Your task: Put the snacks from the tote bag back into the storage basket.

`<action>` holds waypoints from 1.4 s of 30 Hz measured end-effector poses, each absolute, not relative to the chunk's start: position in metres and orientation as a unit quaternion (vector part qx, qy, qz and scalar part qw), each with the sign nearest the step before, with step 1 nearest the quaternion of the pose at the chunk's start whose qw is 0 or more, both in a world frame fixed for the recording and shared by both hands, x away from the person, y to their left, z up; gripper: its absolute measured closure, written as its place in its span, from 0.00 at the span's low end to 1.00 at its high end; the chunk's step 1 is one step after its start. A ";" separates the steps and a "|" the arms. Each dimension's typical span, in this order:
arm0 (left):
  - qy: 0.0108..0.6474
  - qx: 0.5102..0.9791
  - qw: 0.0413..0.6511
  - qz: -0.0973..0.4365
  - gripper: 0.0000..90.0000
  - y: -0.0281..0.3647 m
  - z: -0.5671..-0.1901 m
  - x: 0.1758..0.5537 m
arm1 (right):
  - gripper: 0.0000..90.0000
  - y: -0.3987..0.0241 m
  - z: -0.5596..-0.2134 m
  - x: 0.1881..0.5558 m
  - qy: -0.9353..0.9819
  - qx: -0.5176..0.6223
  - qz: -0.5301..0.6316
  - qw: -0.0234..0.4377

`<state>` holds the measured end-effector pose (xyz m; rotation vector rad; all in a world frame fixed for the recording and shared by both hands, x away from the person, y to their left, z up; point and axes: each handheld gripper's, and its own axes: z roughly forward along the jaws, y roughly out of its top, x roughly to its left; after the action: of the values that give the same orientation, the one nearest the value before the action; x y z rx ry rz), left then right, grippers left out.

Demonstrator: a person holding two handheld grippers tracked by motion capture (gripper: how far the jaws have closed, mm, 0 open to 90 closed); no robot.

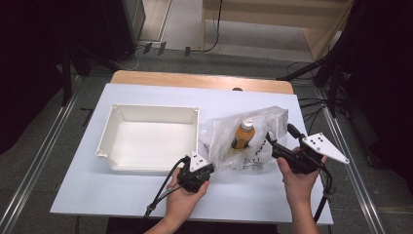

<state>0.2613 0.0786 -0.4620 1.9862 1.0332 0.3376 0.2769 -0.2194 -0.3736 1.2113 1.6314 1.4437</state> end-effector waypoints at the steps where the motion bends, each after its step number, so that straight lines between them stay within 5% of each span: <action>1: 0.413 0.795 0.423 0.136 1.00 0.079 -0.463 0.260 | 0.52 -0.218 -0.374 0.279 0.618 0.467 0.543 0.324; 4: 0.410 0.799 0.416 0.140 1.00 0.080 -0.463 0.258 | 0.80 -0.221 -0.383 0.293 0.622 0.482 0.540 0.298; 8: 0.408 0.801 0.414 0.143 1.00 0.083 -0.463 0.256 | 0.99 -0.222 -0.400 0.311 0.636 0.501 0.514 0.283; 12: 0.401 0.800 0.425 0.138 1.00 0.086 -0.461 0.254 | 1.00 -0.221 -0.428 0.329 0.655 0.522 0.485 0.250; 23: 0.386 0.760 0.494 0.173 0.48 0.077 -0.429 0.238 | 1.00 -0.216 -0.467 0.340 0.697 0.549 0.411 0.207; 31: 0.370 0.737 0.535 0.181 0.36 0.065 -0.398 0.245 | 1.00 -0.215 -0.472 0.339 0.705 0.550 0.401 0.198; 34: 0.376 0.729 0.537 0.198 0.42 0.064 -0.390 0.248 | 1.00 -0.215 -0.472 0.338 0.707 0.549 0.400 0.197; 36: 0.387 0.729 0.520 0.220 0.67 0.064 -0.388 0.250 | 0.96 -0.216 -0.471 0.337 0.708 0.545 0.405 0.194; 37: 0.390 0.732 0.516 0.216 0.82 0.065 -0.389 0.253 | 0.90 -0.217 -0.470 0.336 0.708 0.540 0.414 0.189; 39: 0.398 0.740 0.505 0.197 0.97 0.066 -0.394 0.259 | 0.69 -0.220 -0.465 0.331 0.702 0.522 0.446 0.188; 42: 0.409 0.755 0.480 0.181 1.00 0.066 -0.407 0.266 | 0.53 -0.222 -0.453 0.323 0.684 0.503 0.486 0.208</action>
<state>0.2657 0.0657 -0.4070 1.8412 0.9986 0.4412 0.3227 -0.2220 -0.4532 1.3986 1.9033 1.3526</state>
